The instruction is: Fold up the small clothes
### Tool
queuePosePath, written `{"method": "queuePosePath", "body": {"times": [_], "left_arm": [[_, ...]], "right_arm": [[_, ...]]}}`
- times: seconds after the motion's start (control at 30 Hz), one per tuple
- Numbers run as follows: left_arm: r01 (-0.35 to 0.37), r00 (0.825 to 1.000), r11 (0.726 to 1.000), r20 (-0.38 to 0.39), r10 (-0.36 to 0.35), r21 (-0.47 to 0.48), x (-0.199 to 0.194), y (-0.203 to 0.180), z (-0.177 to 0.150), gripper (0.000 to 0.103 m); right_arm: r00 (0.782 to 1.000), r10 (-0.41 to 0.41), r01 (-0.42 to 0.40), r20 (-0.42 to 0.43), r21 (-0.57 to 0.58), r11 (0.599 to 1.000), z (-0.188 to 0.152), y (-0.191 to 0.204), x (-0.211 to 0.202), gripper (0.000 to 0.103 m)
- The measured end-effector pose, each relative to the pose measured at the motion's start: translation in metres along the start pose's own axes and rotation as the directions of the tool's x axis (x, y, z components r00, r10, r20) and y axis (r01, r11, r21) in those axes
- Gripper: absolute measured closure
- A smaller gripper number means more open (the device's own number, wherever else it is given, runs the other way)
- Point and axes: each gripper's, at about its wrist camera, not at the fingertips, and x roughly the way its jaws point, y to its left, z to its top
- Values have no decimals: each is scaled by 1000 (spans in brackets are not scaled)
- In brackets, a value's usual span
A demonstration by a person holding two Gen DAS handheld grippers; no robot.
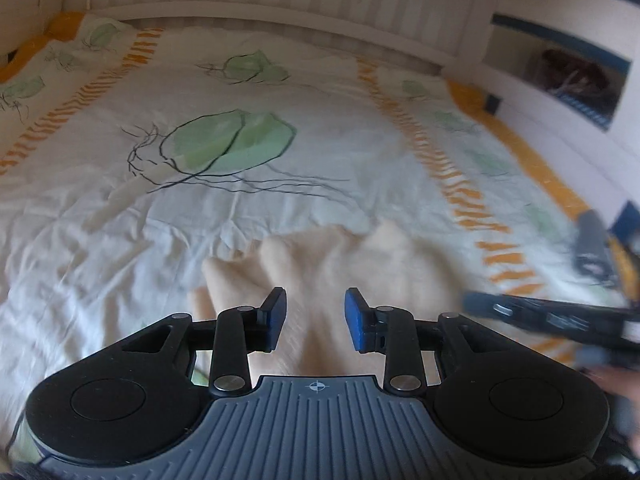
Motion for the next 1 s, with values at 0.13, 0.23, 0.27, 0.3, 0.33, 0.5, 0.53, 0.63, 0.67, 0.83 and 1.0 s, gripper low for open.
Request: {"method": "queuePosePath", "body": {"times": [0.13,0.23,0.27,0.3,0.33,0.5,0.53,0.63,0.67,0.83,1.0], "left_arm": [[-126,989,991,-67,128,32,35,12,-22,69],[-207,977,978,-48,208,24,35,25,-42,65],[-213,976,977,-47,214,9,32,29,-45,65],[-203,978,979,-51,202,-16,30,33,-48,65],[-194,980,980,-52,192,-40,27,35,-49,65],[-197,980,979,-53,194,-60,27,34,-50,65],[-202,979,978,-49,199,-57,27,32,-50,64],[-198,980,978,-41,196,-61,28,31,-52,64],[-197,980,978,-43,195,-66,29,32,-51,64],[-191,981,978,-48,188,-83,28,34,-50,64],[-194,981,976,-50,190,-96,28,34,-49,65]], "right_arm": [[1000,-16,16,0,-38,999,-7,2,-2,26],[1000,-27,28,10,-70,997,-8,5,0,26],[999,-33,34,21,-84,996,-5,8,1,26],[999,-38,41,32,-93,995,-3,10,3,26],[998,-45,48,40,-99,994,1,11,7,26],[996,-78,83,52,-106,991,22,15,43,26],[994,-101,105,36,-117,988,22,15,53,26],[980,-194,185,-35,-173,967,12,8,89,17],[982,-188,184,-18,-139,973,10,2,90,15],[985,-173,172,2,-99,980,22,6,71,19],[983,-184,178,-10,-202,963,30,23,84,19]]}}
